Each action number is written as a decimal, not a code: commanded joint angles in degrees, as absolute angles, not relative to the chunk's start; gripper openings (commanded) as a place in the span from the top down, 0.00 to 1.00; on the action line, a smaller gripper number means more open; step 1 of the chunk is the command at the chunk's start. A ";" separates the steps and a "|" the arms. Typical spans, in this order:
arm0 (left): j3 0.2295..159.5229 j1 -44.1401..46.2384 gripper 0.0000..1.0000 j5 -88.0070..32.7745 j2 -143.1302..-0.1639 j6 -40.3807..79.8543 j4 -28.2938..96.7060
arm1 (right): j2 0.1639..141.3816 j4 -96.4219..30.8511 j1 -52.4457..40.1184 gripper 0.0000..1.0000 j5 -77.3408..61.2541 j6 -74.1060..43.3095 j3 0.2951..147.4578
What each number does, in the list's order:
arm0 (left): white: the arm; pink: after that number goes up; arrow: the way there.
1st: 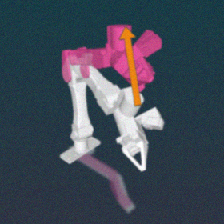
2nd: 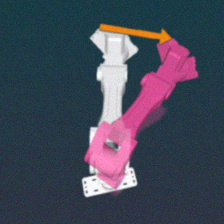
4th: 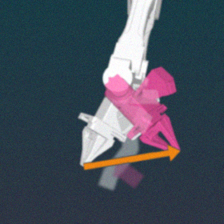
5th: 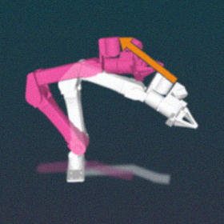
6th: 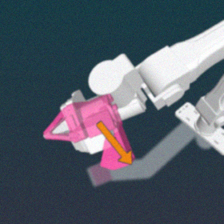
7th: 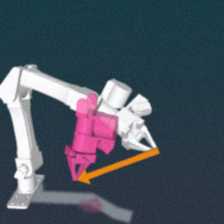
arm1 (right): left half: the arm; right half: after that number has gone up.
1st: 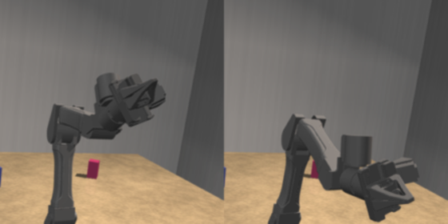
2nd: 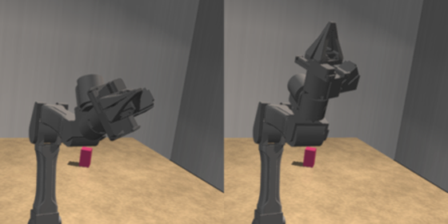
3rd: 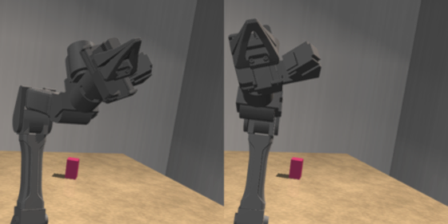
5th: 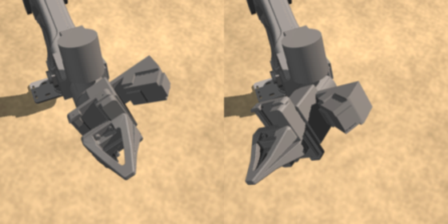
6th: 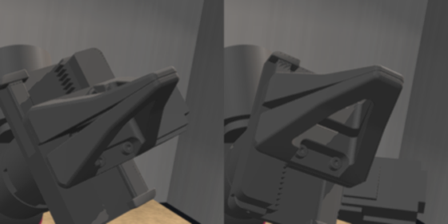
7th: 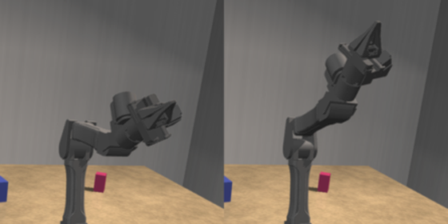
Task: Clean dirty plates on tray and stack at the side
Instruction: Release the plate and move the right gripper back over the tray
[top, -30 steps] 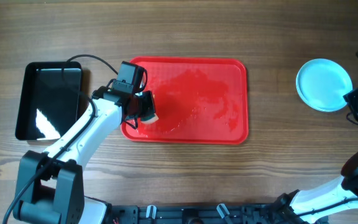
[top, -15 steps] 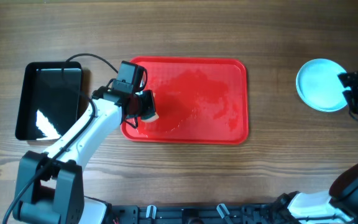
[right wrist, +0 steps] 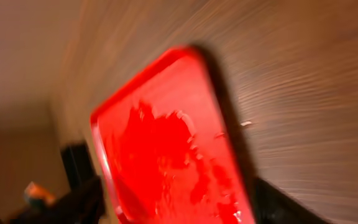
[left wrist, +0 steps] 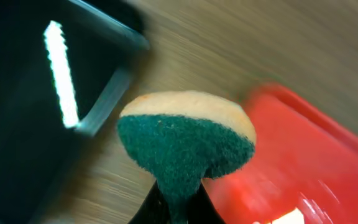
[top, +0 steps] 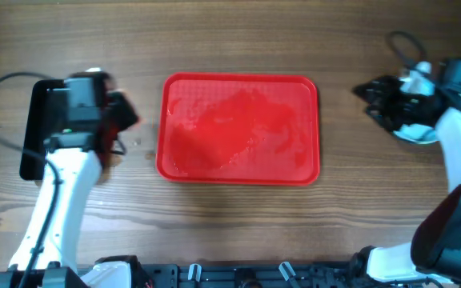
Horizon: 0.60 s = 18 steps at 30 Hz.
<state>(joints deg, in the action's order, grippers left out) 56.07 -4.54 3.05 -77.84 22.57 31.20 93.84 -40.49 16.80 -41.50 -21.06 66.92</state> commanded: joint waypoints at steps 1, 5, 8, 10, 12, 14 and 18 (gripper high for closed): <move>55.86 -13.37 0.96 6.09 -79.79 21.52 30.13 | 93.65 -39.90 7.73 0.06 -35.20 -21.63 67.37; 55.83 -19.00 0.96 6.07 -83.66 24.99 28.73 | 93.65 -39.18 -2.94 0.00 -27.62 -25.93 67.37; 55.83 -22.06 0.96 6.07 -87.92 25.21 26.20 | 93.65 -37.41 -11.84 0.00 -24.86 -28.49 67.37; 55.83 -23.18 0.96 6.09 -90.15 26.28 25.28 | 93.65 -36.34 -16.60 0.00 -22.76 -31.24 67.37; 55.83 -23.94 0.96 6.09 -92.03 27.40 24.47 | 93.65 -35.31 -21.02 0.00 -19.27 -34.70 67.37; 55.83 -24.82 0.96 6.07 -93.41 28.08 23.51 | 93.65 -34.33 -25.45 0.00 -15.70 -37.50 67.37; 55.83 -26.09 0.89 5.96 -94.45 29.15 22.83 | 93.67 -33.52 -32.91 0.00 -9.32 -38.17 67.37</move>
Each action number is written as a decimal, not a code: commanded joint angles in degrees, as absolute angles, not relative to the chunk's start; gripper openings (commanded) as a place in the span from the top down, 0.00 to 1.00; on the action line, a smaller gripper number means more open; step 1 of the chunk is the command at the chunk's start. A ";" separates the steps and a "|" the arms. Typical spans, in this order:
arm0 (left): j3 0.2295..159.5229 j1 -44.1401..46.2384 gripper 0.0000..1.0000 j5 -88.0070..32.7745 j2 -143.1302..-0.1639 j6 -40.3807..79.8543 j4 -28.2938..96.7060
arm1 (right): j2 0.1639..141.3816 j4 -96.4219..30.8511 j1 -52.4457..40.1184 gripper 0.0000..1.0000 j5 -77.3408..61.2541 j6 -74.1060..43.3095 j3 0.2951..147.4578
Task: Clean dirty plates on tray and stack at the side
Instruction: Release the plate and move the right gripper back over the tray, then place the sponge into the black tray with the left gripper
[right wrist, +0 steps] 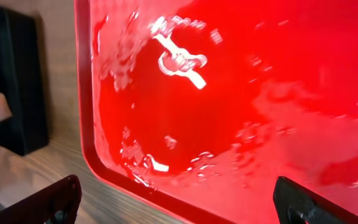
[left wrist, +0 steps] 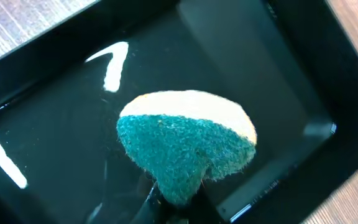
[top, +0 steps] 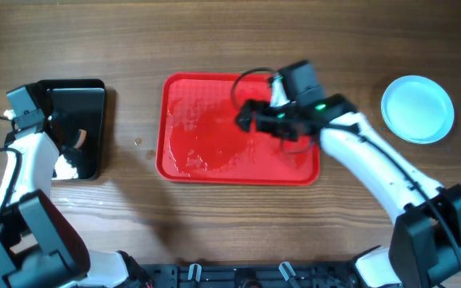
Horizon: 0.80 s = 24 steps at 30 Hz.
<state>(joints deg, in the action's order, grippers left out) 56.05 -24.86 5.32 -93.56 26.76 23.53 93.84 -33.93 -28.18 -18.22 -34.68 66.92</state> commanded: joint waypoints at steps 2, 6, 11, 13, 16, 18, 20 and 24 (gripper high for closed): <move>55.83 -26.24 0.68 5.87 -94.52 29.23 22.72 | 93.86 -33.52 -36.88 0.00 -3.77 -40.66 67.37; 55.83 -26.22 0.43 5.85 -94.52 29.23 22.46 | 94.52 -33.45 -41.23 0.00 2.20 -44.21 67.37; 55.86 -26.22 0.21 -0.58 -94.50 29.23 21.39 | 95.31 -33.39 -42.41 0.00 3.07 -45.10 67.37; 55.86 -26.22 0.29 -2.61 -94.39 29.21 20.60 | 96.31 -33.39 -42.41 0.00 3.22 -45.01 67.37; 55.86 -26.22 0.61 -2.50 -94.17 29.06 20.08 | 98.50 -33.21 -42.41 0.00 3.22 -45.01 67.37; 55.86 -26.22 0.73 -1.80 -94.19 28.97 19.79 | 100.09 -32.80 -42.41 0.00 3.18 -45.04 67.37; 55.86 -26.22 0.84 0.32 -94.19 28.97 19.57 | 102.37 -31.99 -42.41 0.00 3.18 -45.04 67.37; 55.83 -26.22 0.96 5.02 -94.54 28.91 20.27 | 105.65 -30.37 -42.41 0.00 3.14 -45.04 67.37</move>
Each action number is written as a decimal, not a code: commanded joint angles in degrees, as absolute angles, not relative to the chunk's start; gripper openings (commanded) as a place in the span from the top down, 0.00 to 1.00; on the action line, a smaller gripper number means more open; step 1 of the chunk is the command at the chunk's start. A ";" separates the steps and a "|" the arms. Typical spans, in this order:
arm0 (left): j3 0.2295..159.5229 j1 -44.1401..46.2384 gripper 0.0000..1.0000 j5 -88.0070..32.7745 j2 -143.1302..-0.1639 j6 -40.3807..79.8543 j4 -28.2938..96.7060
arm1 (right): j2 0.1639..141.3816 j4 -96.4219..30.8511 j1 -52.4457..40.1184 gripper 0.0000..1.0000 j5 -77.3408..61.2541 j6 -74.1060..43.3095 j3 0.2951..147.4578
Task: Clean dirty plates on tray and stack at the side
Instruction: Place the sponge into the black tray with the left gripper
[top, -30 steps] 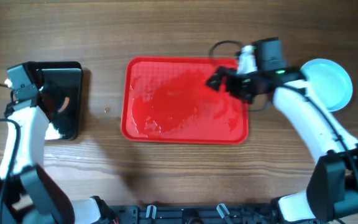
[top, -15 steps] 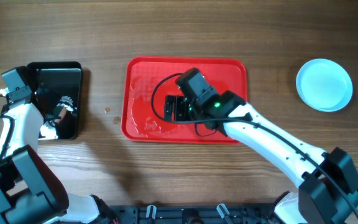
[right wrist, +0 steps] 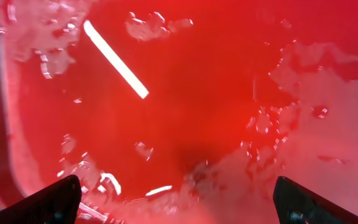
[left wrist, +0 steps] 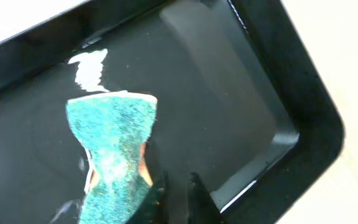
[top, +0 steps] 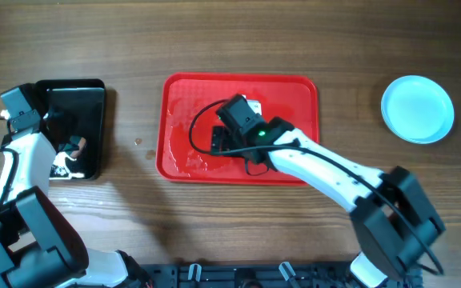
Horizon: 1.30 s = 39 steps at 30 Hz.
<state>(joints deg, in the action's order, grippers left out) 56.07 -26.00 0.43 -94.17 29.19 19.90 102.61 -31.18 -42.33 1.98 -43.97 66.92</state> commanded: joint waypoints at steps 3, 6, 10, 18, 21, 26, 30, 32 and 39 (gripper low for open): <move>55.83 -26.24 0.96 5.69 -95.74 28.77 20.34 | 107.04 -29.30 -42.41 0.00 2.98 -45.01 67.37; 55.83 -26.22 0.96 5.72 -97.17 28.77 20.34 | 107.04 -29.12 -42.41 0.00 3.22 -44.93 67.37; 55.83 -26.24 0.96 6.37 -97.71 28.80 20.34 | 107.04 -29.08 -42.41 0.00 3.66 -44.95 67.37; 55.83 -27.35 0.96 8.03 -98.41 28.77 20.40 | 107.04 -28.93 -42.41 0.00 4.51 -44.93 67.37; 55.83 -27.49 0.96 8.01 -99.96 28.77 19.75 | 107.04 -28.91 -42.41 0.00 4.54 -44.95 67.37; 55.83 -27.49 0.96 6.72 -103.53 28.77 17.82 | 107.04 -28.73 -42.41 0.00 4.73 -44.95 67.37; 55.83 -27.49 0.96 6.02 -105.78 28.77 17.63 | 107.04 -28.67 -42.41 0.00 4.73 -44.95 67.37; 55.86 -27.49 0.96 5.10 -105.03 28.77 18.04 | 107.04 -28.58 -42.41 0.00 4.73 -44.93 67.37; 55.86 -27.49 0.96 -2.33 -94.76 28.82 17.98 | 107.04 -28.42 -42.41 0.00 4.71 -44.27 67.37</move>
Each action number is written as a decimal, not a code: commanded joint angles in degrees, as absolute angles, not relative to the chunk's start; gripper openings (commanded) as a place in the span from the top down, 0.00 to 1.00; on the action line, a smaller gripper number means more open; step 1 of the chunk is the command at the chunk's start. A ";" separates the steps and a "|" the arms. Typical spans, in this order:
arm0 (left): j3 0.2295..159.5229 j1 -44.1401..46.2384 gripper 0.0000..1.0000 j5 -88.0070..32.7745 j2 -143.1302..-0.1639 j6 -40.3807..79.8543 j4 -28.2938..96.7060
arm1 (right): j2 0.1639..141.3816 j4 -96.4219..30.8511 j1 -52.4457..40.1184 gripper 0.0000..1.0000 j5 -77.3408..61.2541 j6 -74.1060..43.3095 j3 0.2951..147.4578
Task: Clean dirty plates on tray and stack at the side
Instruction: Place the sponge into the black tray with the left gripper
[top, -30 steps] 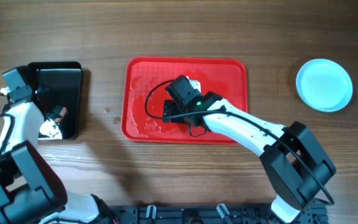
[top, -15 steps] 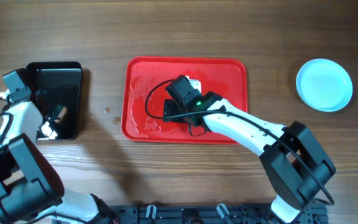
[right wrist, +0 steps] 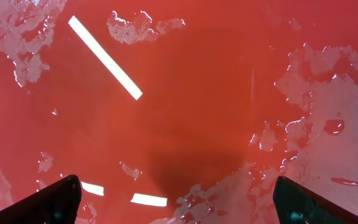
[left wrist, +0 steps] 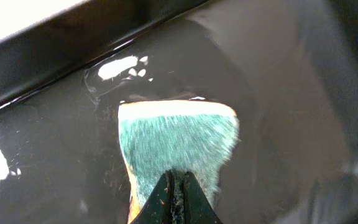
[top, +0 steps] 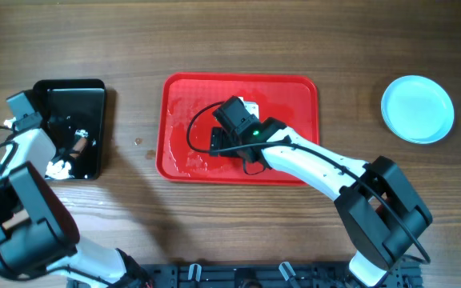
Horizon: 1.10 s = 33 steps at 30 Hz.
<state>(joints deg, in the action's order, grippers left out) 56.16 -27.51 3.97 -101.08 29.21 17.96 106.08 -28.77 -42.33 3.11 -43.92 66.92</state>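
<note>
My left gripper (left wrist: 178, 186) is shut on a green and yellow sponge (left wrist: 176, 137), held low in the wet black basin (top: 94, 86) at the table's left. In the overhead view the sponge (top: 77, 144) shows inside the basin beside the left gripper (top: 69, 142). The red tray (top: 166, 128) lies in the middle, its floor wet and streaked with foam, and no plate is on it. My right gripper (right wrist: 178, 199) hangs open just over the tray's left-middle floor (right wrist: 185, 124), holding nothing. A light blue plate (top: 417, 108) rests on the table at the far right.
White foam (top: 57, 168) floats in the basin's near corner. The right arm's cable (top: 202, 120) loops over the tray. A small speck (top: 138, 142) lies on the wood between basin and tray.
The sponge hung twisted and narrow in the left gripper above the basin floor; now it faces the camera broadside, closer to the water. The right gripper has stayed open over almost the same patch of tray.
First the left gripper held the sponge between basin and tray while the right arm was at the far right. Then the sponge was over the basin, the blue plate lay alone at the right, and the right gripper was open over the tray. Both have stayed there since.
</note>
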 commanded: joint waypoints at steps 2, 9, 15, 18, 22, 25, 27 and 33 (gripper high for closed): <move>55.86 -27.49 0.96 -4.93 -91.74 28.82 18.11 | 107.04 -28.25 -42.41 0.00 4.71 -44.29 67.37; 55.83 -27.42 0.96 -2.00 -91.35 28.80 24.40 | 107.04 -28.01 -42.41 0.00 4.71 -43.64 67.37; 55.83 -27.44 0.96 -1.85 -97.30 28.80 26.15 | 107.04 -28.05 -42.41 0.01 4.71 -43.48 67.37; 55.83 -27.42 0.96 -1.87 -100.82 28.80 26.46 | 107.04 -28.01 -42.41 0.00 4.71 -43.51 67.37; 55.83 -27.44 0.96 -1.87 -103.18 28.77 26.46 | 107.04 -27.88 -42.41 0.00 4.71 -43.48 67.37; 55.83 -27.44 0.96 -1.91 -104.09 28.80 26.48 | 107.04 -27.86 -42.41 0.00 4.71 -43.51 67.37; 55.86 -27.44 0.96 -3.07 -103.70 28.80 26.44 | 107.04 -27.86 -42.41 0.00 4.71 -43.51 67.37; 55.96 -27.44 0.96 -4.45 -98.70 28.77 25.91 | 107.04 -27.88 -42.41 0.00 4.71 -43.46 67.37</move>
<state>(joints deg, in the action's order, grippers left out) 56.31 -27.44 -3.53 -101.30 29.23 25.76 106.08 -28.14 -42.33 3.31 -43.70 66.92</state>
